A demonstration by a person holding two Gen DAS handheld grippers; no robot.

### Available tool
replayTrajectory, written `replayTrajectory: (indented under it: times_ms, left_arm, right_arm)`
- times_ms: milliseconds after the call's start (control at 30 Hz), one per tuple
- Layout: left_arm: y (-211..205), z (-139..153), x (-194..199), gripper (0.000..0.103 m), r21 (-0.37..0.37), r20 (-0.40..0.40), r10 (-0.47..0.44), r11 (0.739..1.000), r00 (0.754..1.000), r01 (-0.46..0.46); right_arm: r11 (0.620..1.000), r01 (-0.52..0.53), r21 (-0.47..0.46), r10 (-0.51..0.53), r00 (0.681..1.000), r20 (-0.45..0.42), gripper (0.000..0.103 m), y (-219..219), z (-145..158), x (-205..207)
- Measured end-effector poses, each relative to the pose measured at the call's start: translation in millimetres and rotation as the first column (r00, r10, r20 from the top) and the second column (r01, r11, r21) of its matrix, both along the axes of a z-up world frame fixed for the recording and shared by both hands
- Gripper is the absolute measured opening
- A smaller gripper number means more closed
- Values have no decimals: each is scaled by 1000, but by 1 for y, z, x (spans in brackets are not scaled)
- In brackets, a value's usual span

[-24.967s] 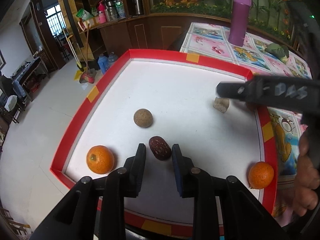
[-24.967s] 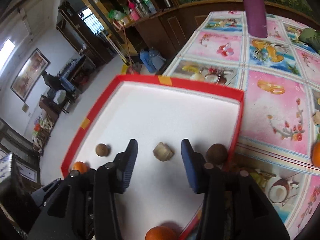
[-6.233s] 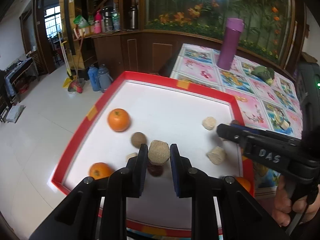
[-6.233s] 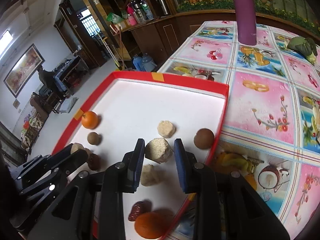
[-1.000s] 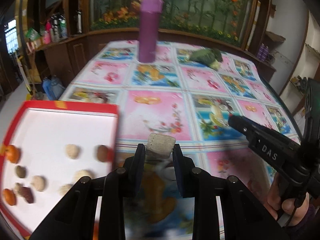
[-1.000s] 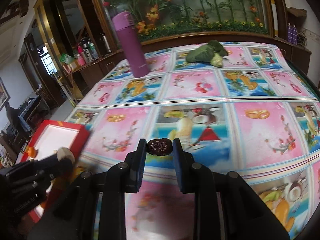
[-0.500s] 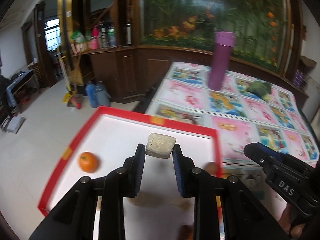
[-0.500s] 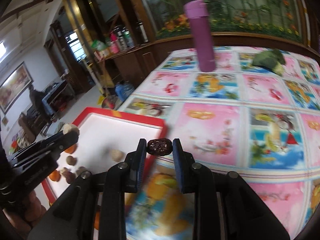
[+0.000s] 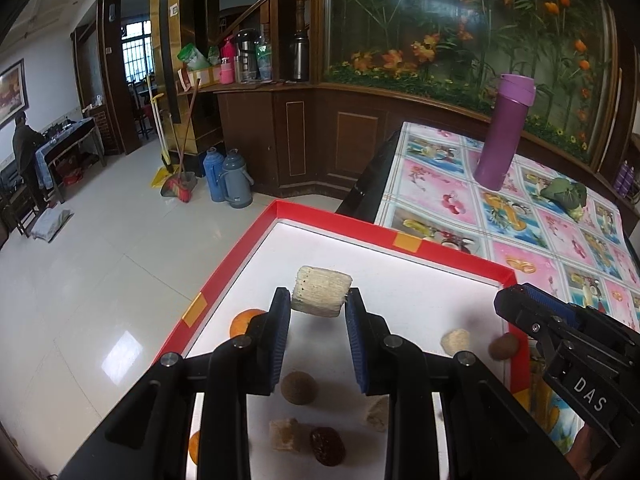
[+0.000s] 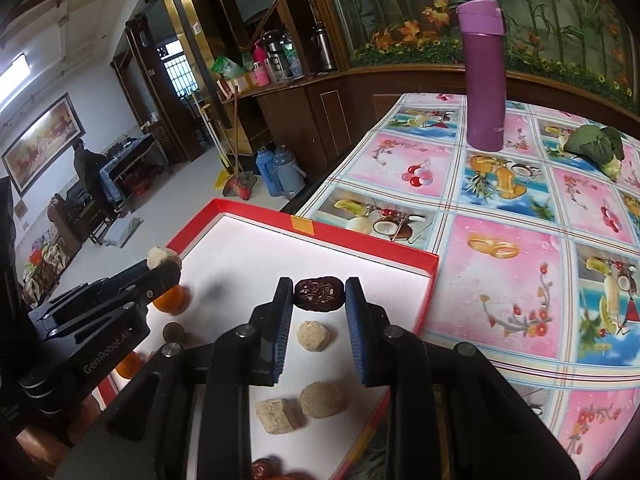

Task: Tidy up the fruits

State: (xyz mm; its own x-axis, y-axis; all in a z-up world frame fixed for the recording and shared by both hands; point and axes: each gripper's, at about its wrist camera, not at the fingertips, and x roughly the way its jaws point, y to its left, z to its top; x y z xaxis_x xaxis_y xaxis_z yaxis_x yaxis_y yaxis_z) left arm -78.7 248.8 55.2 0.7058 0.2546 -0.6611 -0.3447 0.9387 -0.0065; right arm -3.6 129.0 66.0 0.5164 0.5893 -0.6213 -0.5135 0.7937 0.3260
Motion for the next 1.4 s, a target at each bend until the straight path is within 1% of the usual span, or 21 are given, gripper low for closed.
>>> replayTrajectory:
  times_ms: [233,500,633,767,833,900,933,967,1000,1033,1233,1300,1400]
  left_arm:
    - [10,-8,6,27,2,-31,9,1000,999,-9]
    - [18,-15,8,27,14,-62,22,1000,998,-22]
    - [15,-15,9,27,42,-76,19,999,997,-16]
    - [12,-16,11,28,74,-93,25,997,995,-18]
    - [11,-16,11,28,79,-99,26,997,995,-18]
    - [11,-15,10,32,76,-103,29,997,994,-21]
    - [11,-14,8,34,76,-106,30,997,994,-22]
    - [11,-13,8,40,78,-107,33,997,994,-24]
    - [11,-13,7,44,79,-108,38,996,993,-30]
    - [11,-12,6,49,80,-108,44,996,993,-35]
    - [9,-4,-10,60,76,-86,64,995,994,-57]
    - [7,0,-17,69,80,-72,68,995,995,-62]
    - [4,7,-27,75,80,-47,74,994,996,-71]
  right_arm:
    - [1000,-27,-15,26,998,-49,29,16,-11,11]
    - [995,-77,-67,72,995,-73,29,38,-21,11]
    - [990,-83,-117,72,993,-96,29,44,-28,14]
    - [984,-88,-154,75,993,-87,29,48,-29,16]
    - [981,-89,-170,76,994,-83,29,49,-29,16]
    - [980,-89,-177,76,994,-82,31,48,-28,16]
    - [981,-88,-173,73,994,-87,38,47,-27,16]
    - [983,-84,-162,69,993,-95,42,44,-27,16]
    - [986,-79,-144,64,992,-104,47,41,-26,16]
    - [989,-76,-128,62,992,-108,47,38,-24,15]
    - [998,-40,-50,36,995,-90,48,15,-7,5]
    - [999,-31,-34,28,996,-84,48,8,-1,-1]
    - [999,-28,-17,27,997,-66,48,-3,7,-14]
